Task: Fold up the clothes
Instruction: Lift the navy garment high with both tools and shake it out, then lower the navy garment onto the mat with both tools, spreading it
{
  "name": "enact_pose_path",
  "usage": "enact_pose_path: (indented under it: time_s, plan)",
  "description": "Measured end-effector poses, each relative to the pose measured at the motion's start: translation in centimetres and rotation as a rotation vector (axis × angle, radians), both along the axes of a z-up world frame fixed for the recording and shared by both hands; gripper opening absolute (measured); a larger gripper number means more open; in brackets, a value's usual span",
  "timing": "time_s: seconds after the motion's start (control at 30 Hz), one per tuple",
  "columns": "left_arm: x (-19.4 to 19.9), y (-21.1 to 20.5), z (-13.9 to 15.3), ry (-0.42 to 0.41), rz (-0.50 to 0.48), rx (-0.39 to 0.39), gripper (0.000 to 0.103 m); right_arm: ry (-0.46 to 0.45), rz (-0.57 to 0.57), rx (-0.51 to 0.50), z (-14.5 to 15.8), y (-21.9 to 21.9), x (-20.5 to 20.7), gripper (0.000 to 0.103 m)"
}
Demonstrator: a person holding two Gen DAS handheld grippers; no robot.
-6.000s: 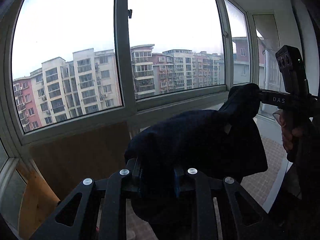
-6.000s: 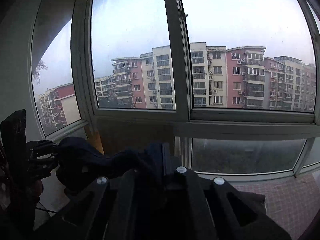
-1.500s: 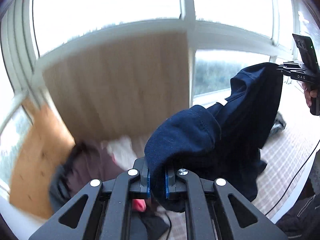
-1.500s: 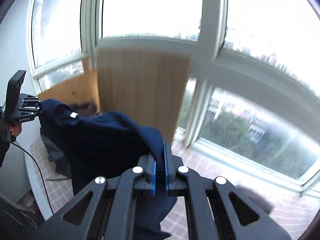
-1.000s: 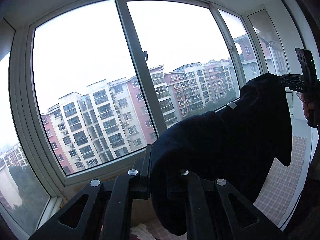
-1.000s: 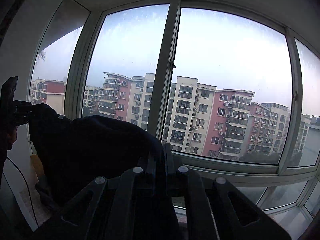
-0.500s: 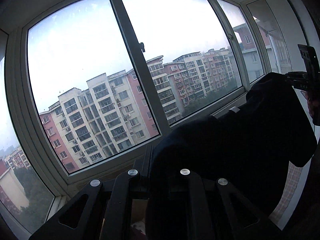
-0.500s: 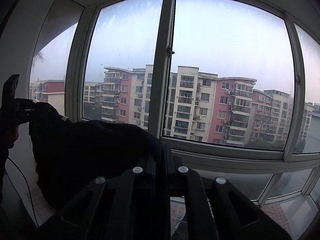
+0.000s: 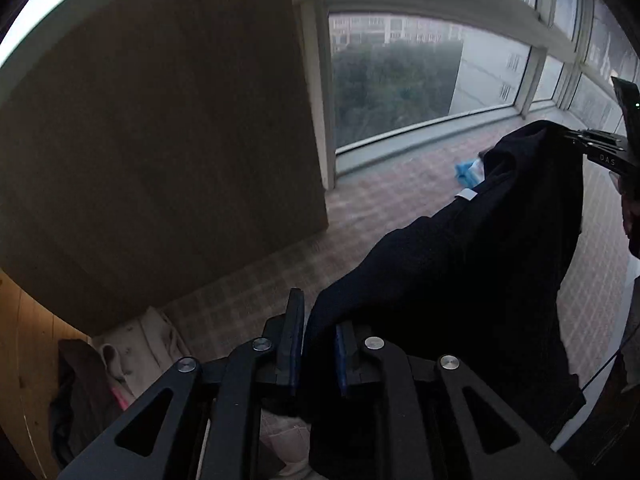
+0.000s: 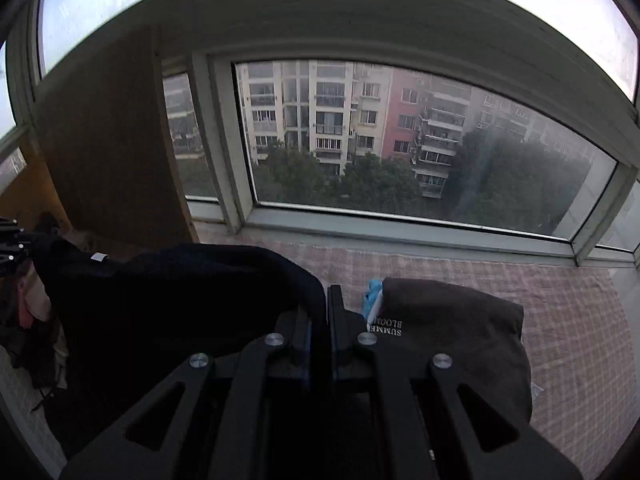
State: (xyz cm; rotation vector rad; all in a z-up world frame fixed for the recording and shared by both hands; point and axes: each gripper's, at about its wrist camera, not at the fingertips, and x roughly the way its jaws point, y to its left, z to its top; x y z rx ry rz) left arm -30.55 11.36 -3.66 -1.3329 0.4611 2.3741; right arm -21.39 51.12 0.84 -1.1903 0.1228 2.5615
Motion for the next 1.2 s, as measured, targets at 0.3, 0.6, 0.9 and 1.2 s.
enact_pose_path:
  time_s: [0.3,0.6,0.9,1.2]
  plan:
    - [-1.1,-3.0,-11.4,-0.140,0.021,-0.156,0.024,-0.261,0.040,-0.144,-9.8,4.0,-4.4,0.015]
    - [-5.2,2.6,-14.0,-0.112,-0.155,-0.150,0.031,-0.368,0.016,0.012,-8.6,5.8,-7.8,0.037]
    - [-8.5,6.9,-17.6,-0.118,-0.253,-0.218,0.031,-0.309,0.224,-0.099,-8.4,6.5,-8.4,0.041]
    - [-8.0,7.5,-17.0,-0.097,-0.285,-0.187,0.005,-0.463,0.356,-0.040,-12.3,5.9,-11.5,0.041]
